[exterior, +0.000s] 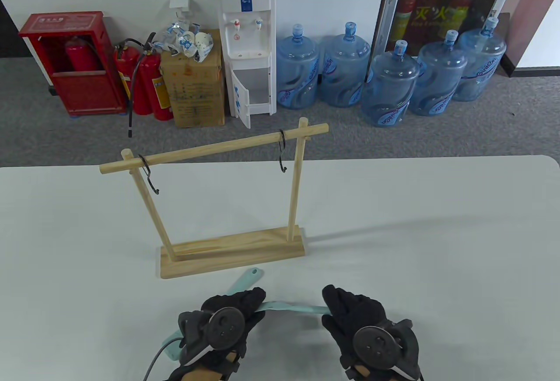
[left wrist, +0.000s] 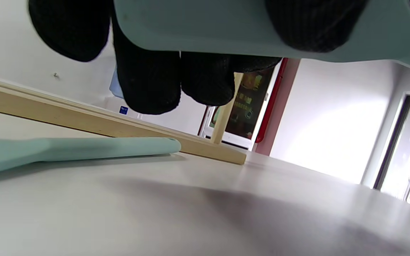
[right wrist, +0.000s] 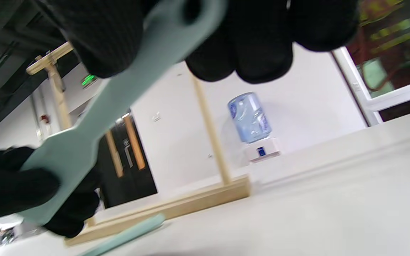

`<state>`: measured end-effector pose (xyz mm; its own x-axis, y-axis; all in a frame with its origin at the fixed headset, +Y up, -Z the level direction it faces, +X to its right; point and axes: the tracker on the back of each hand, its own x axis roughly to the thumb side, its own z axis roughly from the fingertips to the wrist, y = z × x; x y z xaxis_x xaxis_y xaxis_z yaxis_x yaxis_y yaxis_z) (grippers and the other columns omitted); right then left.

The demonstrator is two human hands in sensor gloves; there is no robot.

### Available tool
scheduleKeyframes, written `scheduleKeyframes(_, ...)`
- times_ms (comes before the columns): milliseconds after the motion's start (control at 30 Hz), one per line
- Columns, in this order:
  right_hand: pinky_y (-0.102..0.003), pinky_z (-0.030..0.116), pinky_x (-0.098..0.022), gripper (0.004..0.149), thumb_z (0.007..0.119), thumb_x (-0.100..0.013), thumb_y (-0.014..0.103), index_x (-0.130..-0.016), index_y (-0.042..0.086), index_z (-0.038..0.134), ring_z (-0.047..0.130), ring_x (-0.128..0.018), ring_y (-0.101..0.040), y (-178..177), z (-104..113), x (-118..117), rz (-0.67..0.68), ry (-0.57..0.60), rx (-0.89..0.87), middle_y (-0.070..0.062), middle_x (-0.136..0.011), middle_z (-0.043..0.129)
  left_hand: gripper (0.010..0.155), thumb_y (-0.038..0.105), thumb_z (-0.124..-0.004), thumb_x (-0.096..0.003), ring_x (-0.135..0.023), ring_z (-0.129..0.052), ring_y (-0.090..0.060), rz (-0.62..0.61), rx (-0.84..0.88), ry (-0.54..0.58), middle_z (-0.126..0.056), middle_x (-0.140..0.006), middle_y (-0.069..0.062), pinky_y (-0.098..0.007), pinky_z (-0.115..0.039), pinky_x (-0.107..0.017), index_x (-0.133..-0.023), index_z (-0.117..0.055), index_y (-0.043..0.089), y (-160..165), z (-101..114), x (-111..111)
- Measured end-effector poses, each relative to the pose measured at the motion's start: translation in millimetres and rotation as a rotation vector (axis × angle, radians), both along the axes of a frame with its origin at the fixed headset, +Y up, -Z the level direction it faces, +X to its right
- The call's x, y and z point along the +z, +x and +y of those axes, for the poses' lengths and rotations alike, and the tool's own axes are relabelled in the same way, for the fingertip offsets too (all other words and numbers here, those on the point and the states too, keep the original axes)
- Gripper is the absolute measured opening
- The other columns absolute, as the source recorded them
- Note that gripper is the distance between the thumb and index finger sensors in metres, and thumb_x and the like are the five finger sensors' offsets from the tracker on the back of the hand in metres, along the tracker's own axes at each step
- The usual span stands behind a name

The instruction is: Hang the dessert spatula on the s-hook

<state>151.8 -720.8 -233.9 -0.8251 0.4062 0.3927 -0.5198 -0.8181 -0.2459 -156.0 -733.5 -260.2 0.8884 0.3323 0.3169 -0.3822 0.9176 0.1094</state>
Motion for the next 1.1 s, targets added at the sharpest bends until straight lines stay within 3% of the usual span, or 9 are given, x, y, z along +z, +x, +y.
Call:
scheduleKeyframes(200, -0.061, 0.052, -0.065, 0.074, 0.077, -0.044, 0.047, -0.106, 0.02, 0.047, 0.064, -0.088, -0.04, 26.9, -6.6, -5.8, -0.098, -0.029, -0.043, -0.011, -0.102, 0.052, 0.05, 0.05, -0.079, -0.045, -0.067, -0.103, -0.023, 0.044, 0.129, -0.007, -0.099, -0.082, 0.002, -0.055, -0.074, -0.059, -0.09, -0.081, 0.028, -20.3, 0.4, -4.0)
scheduleKeyframes(533, -0.062, 0.052, -0.065, 0.074, 0.076, -0.043, 0.048, -0.105, 0.019, 0.05, 0.065, -0.088, -0.04, 39.2, -20.0, -13.5, -0.145, -0.116, -0.025, -0.011, -0.102, 0.052, 0.053, 0.05, -0.079, -0.0455, -0.048, -0.11, -0.021, 0.119, 0.655, -0.015, -0.105, -0.069, -0.001, -0.052, -0.082, -0.047, -0.088, -0.083, 0.019, -72.2, 5.7, -4.8)
scheduleKeyframes(767, -0.062, 0.052, -0.065, 0.073, 0.076, -0.043, 0.049, -0.105, 0.019, 0.051, 0.065, -0.088, -0.04, 42.0, -21.9, -14.8, -0.16, -0.136, -0.027, -0.011, -0.102, 0.053, 0.054, 0.049, -0.082, -0.045, -0.039, -0.112, -0.018, 0.149, 0.897, 0.035, -0.107, -0.061, 0.0, -0.05, -0.086, -0.04, -0.087, -0.085, 0.015, -104.9, 6.1, -2.1)
scheduleKeyframes(1100, -0.062, 0.052, -0.065, 0.073, 0.075, -0.043, 0.049, -0.105, 0.019, 0.051, 0.066, -0.088, -0.041, 44.2, -21.9, -15.1, -0.171, -0.156, -0.031, -0.012, -0.102, 0.053, 0.054, 0.049, -0.083, -0.045, -0.032, -0.112, -0.017, 0.186, 1.169, 0.003, -0.108, -0.057, 0.0, -0.049, -0.087, -0.038, -0.085, -0.086, 0.013, -126.8, -7.2, -1.4)
